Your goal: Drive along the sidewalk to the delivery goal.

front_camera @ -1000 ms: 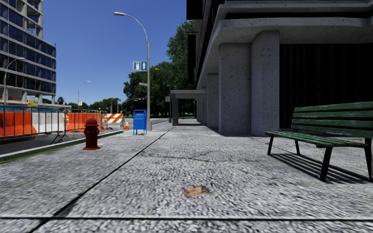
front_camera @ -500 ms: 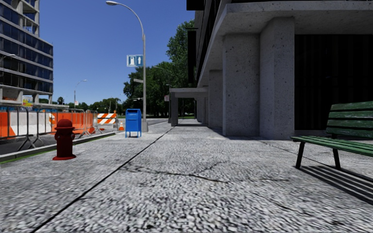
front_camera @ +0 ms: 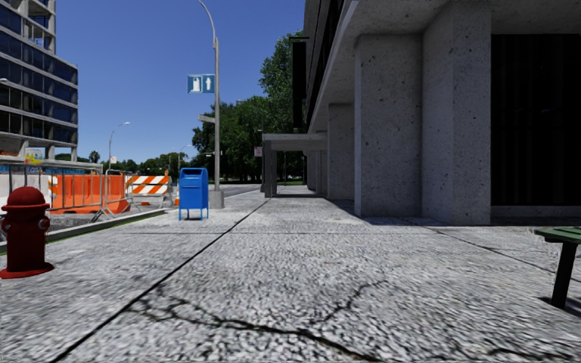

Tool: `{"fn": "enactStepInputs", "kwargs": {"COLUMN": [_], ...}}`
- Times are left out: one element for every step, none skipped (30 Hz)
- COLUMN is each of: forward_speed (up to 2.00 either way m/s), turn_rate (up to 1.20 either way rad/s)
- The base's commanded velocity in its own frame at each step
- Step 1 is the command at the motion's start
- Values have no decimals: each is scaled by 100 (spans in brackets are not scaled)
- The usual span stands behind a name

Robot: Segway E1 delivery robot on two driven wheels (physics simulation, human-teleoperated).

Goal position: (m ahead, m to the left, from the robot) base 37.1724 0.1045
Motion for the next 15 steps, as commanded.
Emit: {"fn": "enactStepInputs", "kwargs": {"forward_speed": [200,200,200,200,200,200,200,200,200,200,200,200,200,198,198], "turn_rate": [0,0,0,0,0,0,0,0,0,0,0,0,0,0,0]}}
